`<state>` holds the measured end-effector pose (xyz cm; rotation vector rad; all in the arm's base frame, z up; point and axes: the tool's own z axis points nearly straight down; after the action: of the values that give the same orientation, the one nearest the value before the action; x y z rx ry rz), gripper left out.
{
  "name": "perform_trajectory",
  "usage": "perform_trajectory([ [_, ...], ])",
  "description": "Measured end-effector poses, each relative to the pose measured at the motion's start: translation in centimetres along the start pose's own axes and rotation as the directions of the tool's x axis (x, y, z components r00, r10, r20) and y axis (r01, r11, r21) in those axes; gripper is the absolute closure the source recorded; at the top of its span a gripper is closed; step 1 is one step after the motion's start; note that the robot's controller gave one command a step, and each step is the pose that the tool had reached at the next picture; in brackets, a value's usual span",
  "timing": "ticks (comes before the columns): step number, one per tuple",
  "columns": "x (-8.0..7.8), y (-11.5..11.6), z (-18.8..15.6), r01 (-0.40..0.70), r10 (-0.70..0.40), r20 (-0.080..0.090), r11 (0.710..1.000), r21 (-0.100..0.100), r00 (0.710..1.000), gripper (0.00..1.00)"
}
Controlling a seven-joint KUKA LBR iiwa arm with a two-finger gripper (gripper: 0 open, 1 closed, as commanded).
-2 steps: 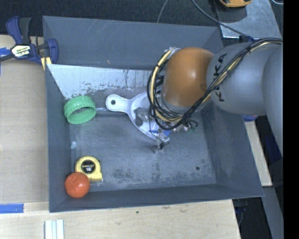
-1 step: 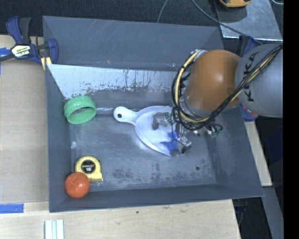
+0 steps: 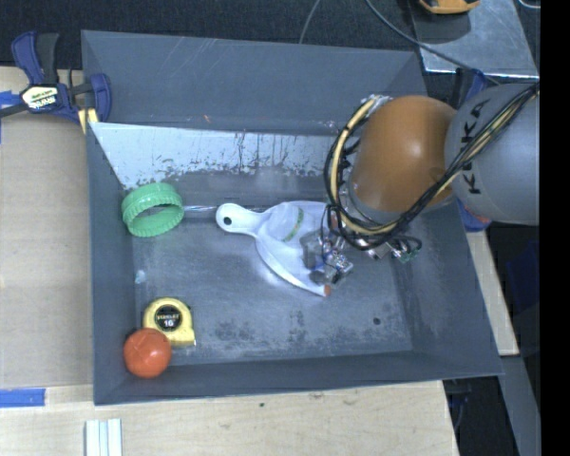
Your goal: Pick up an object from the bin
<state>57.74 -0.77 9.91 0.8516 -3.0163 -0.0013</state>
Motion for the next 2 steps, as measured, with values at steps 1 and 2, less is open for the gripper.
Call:
perform_trajectory([
  [1, -6.9, 7.4, -3.6, -0.026, 0.026, 0.009, 1.0, -0.001, 1.0, 1.0],
  [2, -5.6, 6.3, -0.4, 0.087, -0.087, 0.023, 0.996, 0.004, 0.996, 1.0],
])
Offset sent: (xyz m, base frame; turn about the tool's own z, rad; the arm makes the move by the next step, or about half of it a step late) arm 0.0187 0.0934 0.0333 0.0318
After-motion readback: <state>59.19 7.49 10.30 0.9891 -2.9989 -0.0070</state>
